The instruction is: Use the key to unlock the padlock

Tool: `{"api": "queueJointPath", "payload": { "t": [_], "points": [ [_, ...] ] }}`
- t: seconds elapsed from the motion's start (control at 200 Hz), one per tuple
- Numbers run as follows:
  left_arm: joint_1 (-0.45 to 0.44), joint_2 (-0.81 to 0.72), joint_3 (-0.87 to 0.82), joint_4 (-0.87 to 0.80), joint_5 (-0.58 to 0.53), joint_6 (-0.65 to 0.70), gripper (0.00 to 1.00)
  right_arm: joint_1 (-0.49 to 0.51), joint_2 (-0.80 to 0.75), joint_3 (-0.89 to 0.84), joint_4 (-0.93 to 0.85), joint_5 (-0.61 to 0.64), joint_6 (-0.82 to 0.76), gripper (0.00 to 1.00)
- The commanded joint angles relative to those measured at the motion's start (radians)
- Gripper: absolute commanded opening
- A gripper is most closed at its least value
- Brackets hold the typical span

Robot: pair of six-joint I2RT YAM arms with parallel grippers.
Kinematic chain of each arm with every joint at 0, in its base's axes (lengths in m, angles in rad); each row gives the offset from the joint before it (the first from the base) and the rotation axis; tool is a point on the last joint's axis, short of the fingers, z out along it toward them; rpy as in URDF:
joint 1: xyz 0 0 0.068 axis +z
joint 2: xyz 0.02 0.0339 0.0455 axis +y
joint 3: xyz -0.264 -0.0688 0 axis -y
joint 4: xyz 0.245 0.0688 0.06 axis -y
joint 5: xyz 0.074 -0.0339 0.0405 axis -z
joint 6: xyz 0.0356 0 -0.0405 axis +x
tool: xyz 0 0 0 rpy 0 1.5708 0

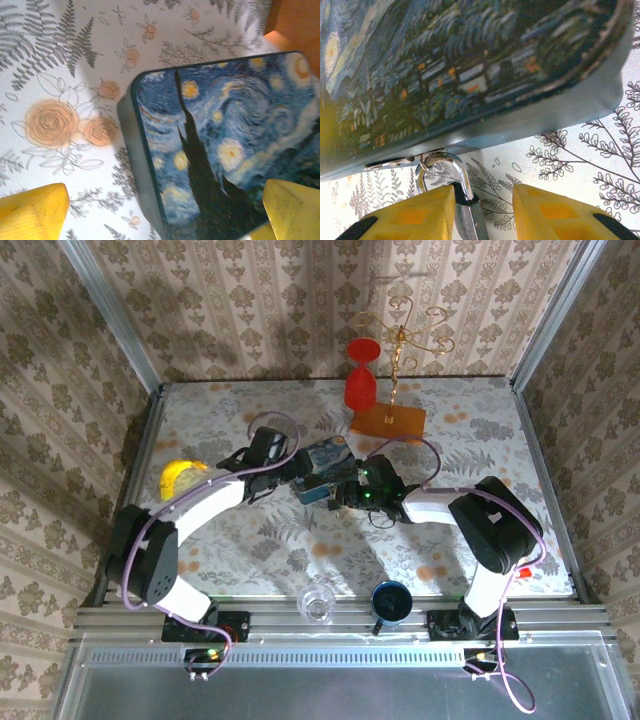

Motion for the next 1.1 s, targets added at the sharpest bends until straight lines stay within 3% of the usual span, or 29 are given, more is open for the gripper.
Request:
{"api": "queueJointPath", "payload": {
  "t": [0.0,0.3,1.095],
  "points": [
    [0.003,0.065,0.065,-0.118,-0.076,0.144,1.00,-0.009,0.021,0.027,0.032,-0.027,0.015,0.35],
    [0.011,0.186,0.144,-0.201,-0.095,0.180,1.00,-0.012,0.023,0.028,0.036,-0.051,0.007,0.32],
    [0.018,0.172,0.120,-0.212,-0.110,0.159,1.00,-0.010,0.060,0.038,0.078,-0.063,0.031,0.29]
  ]
}}
